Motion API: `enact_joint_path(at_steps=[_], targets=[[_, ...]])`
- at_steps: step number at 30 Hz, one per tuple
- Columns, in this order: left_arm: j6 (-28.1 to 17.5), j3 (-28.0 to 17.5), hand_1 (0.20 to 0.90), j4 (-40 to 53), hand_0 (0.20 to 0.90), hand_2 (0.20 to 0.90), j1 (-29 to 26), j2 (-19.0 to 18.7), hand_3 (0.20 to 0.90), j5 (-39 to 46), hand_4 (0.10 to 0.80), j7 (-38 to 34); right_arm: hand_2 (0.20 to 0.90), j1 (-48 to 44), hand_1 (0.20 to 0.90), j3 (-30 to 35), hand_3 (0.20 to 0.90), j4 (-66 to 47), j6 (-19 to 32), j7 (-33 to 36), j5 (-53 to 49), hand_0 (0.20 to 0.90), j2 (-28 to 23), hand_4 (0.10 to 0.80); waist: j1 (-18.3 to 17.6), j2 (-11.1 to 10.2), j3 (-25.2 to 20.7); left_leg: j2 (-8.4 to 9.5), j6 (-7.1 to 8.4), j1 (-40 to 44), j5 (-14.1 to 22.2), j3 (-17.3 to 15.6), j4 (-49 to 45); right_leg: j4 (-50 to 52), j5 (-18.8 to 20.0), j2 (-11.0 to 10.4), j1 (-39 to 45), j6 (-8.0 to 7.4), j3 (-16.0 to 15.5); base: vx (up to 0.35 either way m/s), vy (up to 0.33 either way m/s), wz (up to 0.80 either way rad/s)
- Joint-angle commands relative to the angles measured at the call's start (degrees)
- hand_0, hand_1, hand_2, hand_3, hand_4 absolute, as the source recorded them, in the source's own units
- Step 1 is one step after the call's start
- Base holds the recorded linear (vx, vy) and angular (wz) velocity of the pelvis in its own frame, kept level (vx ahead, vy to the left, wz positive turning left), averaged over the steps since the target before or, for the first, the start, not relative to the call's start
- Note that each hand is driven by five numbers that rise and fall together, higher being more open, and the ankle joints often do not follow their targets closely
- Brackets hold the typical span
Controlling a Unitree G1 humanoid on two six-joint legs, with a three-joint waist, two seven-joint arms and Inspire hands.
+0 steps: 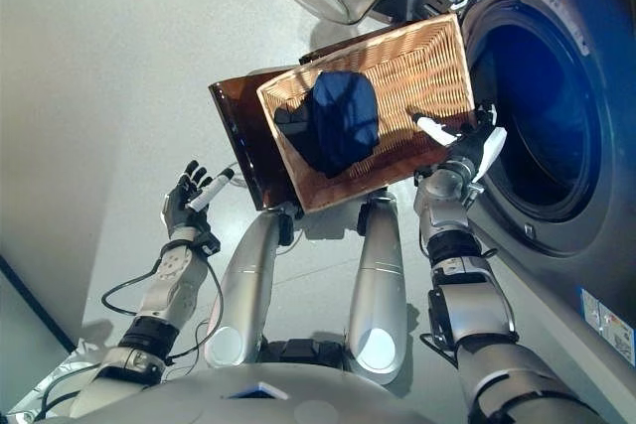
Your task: Pick up the clothes and place them into the washing machine
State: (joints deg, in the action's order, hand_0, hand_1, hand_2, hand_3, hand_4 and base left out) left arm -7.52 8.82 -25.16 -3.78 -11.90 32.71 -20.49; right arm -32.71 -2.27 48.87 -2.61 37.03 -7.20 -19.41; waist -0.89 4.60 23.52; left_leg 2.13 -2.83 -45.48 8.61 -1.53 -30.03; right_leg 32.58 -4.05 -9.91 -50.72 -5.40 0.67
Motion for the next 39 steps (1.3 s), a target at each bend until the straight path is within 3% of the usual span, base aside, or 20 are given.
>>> enact_joint_path(at_steps=[1,6,15,19,24,33,39], targets=[[-4.26,-2.32,0.9,3.78,0.9,0.9,2.35,-2.54,0.9,-2.82,0.8,-1.44,0.9,-3.86,0.9,-1.76,0.9,1.35,0.08,6.83,9.48,0.9,-8.38,0.8,0.13,0.19,-4.02,1.09,3.22,2.7,3.51,0.76,-0.18,-6.76,2.47,-0.42,4.73,-0.91,-1.09,0.022,-0.004,0.06],[-4.82,-1.18,0.9,4.2,0.9,0.9,2.23,-3.11,0.9,-1.85,0.8,-1.05,0.9,-7.39,0.9,-1.97,0.9,6.5,-0.32,7.25,7.4,0.9,-9.37,0.8,0.67,0.25,-3.95,1.33,3.43,3.63,2.84,0.85,1.24,-7.9,3.12,-0.48,5.85,-1.04,-1.4,0.017,0.004,0.05],[-4.71,-1.79,0.9,1.07,0.9,0.9,0.96,-1.91,0.9,-2.86,0.8,-1.7,0.9,-1.39,0.9,-0.58,0.9,3.45,-0.3,8.15,8.43,0.9,-6.63,0.8,-0.4,-0.75,-4.61,1.22,3.75,7.83,1.54,1.05,5.23,-11.06,4.36,-0.58,9.76,-1.63,-2.19,0.033,-0.007,-0.02],[-5.02,-1.94,0.9,2.55,0.9,0.9,1.84,-2.8,0.9,-3.32,0.8,-1.58,0.9,-3.07,0.9,0.48,0.9,6.91,-0.89,9.12,7.6,0.9,-8.57,0.8,0.07,-0.22,-4.73,1.49,3.78,7.74,1.48,1.22,5.27,-11.28,4.56,-0.9,9.86,-1.74,-2.31,-0.008,0.005,0.02],[-5.46,0.66,0.9,4.24,0.9,0.9,3.36,-4.51,0.9,-1.87,0.8,0.2,0.9,-12.19,0.9,1.66,0.9,19.21,-0.33,8.97,-0.02,0.9,-13.64,0.8,1.96,1.14,-4.26,1.71,3.58,6.97,1.25,0.5,5.34,-11.08,4.59,-1.1,8.91,-1.7,-2.01,-0.012,0.009,0.02],[-5.25,2.7,0.9,6.33,0.9,0.9,4.34,-5.03,0.9,-1.25,0.8,1.39,0.9,-17.57,0.9,2.16,0.9,23.32,0.85,8.62,-6.23,0.9,-18.89,0.8,2.97,2.91,-3.82,1.77,3.67,2.57,2.16,0.36,1.21,-6.82,2.57,-0.9,4.63,-0.94,-1.24,-0.007,-0.005,0.0],[-5.22,2.76,0.9,8.06,0.9,0.9,4.49,-5.3,0.9,-0.78,0.8,1.38,0.9,-17.23,0.9,1.97,0.9,24.0,1.33,7.52,-7.54,0.9,-18.98,0.8,3.03,3.17,-3.92,1.39,3.61,-1.08,6.58,0.89,-6.0,0.53,-1.87,-0.08,0.82,-0.29,-0.28,0.018,-0.03,0.07]])
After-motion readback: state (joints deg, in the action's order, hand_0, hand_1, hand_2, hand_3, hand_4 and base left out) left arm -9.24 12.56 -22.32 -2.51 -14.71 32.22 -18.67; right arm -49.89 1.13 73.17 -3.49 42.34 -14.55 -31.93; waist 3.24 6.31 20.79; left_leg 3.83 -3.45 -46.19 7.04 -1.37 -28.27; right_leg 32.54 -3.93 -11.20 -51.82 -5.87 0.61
